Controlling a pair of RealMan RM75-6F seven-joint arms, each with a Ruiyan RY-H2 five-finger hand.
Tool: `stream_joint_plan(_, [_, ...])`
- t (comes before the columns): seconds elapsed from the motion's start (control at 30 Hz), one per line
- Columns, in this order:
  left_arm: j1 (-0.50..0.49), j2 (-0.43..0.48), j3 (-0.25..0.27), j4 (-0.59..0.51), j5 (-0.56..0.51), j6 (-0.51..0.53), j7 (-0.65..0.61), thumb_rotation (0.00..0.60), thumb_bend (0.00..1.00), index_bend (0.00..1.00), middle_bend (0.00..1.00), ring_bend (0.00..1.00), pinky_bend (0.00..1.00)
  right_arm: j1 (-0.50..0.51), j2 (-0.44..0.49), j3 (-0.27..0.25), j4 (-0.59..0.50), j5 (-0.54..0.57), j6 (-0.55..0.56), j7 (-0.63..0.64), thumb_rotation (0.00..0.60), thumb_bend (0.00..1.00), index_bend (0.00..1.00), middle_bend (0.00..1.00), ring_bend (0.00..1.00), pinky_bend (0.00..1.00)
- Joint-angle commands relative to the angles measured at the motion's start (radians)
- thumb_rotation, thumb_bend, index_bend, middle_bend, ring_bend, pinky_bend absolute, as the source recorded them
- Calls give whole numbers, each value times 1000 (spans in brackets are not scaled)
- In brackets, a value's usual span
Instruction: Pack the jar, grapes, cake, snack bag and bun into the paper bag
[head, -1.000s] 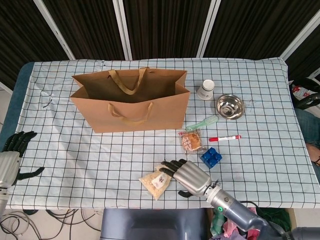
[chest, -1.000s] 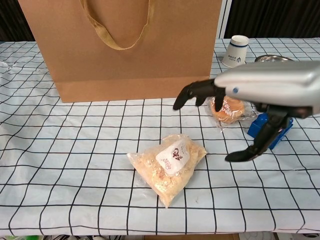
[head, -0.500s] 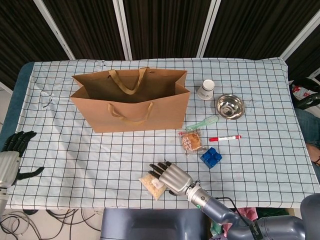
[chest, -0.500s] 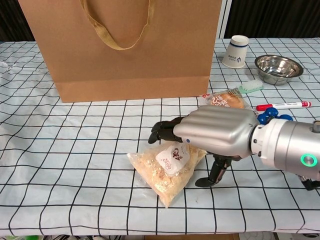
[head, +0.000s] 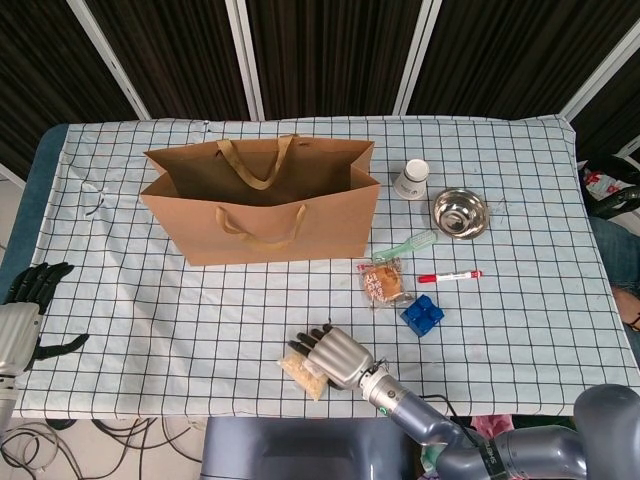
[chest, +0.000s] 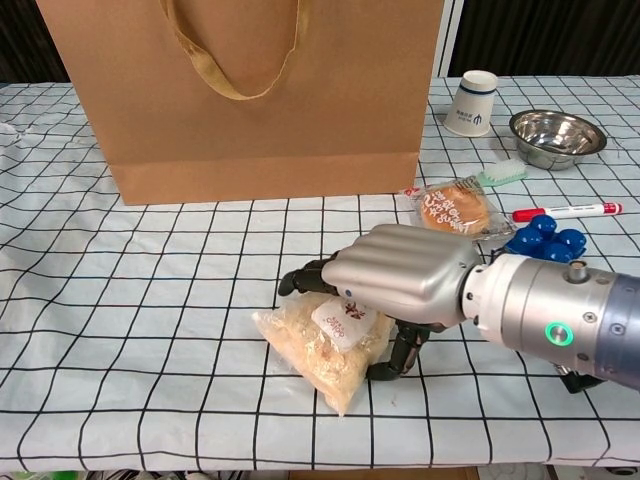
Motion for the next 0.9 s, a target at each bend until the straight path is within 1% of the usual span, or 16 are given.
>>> stream_joint_plan(0.03, [0,0,0,0,0,0,-1,600,126,108,89,0,16,7,-7,3,8,8,-6,-2,600,222,132,231,301,266])
stream_joint_plan(0.07, [0,0,0,0,-1,-1,-1,600,127,107,89,0,16,10,-10,2,11,14,-10,-5,600,238,144,243,316,275])
stream_joint_plan(0.17, [-1,0,-1,0,-4,-5,0,600,128,108,89,0,16,15,-14,0,16,25,-16,-10,600,330,228,311,400,347])
stream_joint_plan(0.23, [-2,1,0,-1,-4,-7,0,600,129,108,89,0,16,15,-17,1,16,22,-9,-9,600,412,297,371,464,408])
stream_joint_plan(0.33, [-2,2,0,-2,-3,-7,-1,600,129,109,89,0,16,11,-22,6,10,18,2,12,600,501,356,417,511,458])
stream_joint_plan(0.37, [-2,2,0,-2,-2,-7,-1,600,129,110,89,0,16,10,-21,9,5,22,1,27,600,513,363,420,514,460])
stream_joint_plan(0.57, [1,5,-1,-3,-3,-3,-6,600,129,113,89,0,16,2,3,25,-26,16,11,88,600,525,386,434,521,461])
stream_joint_plan(0.67, [1,5,-1,-2,-4,-3,-7,600,129,113,89,0,16,-10,33,52,-71,16,27,157,600,523,386,434,521,461])
stream_joint_plan(0.8, [1,6,-1,-3,-2,-4,-8,600,129,113,89,0,16,-31,119,109,-157,-2,62,271,600,522,386,432,520,461])
stream_joint_plan(0.87, [1,6,0,-3,0,-4,-8,600,129,113,89,0,16,-52,198,162,-218,-35,125,310,600,521,386,429,519,461])
stream_joint_plan(0.9, [0,6,1,-3,1,-5,-9,600,129,113,89,0,16,-60,234,174,-246,-47,137,327,600,519,386,428,519,461])
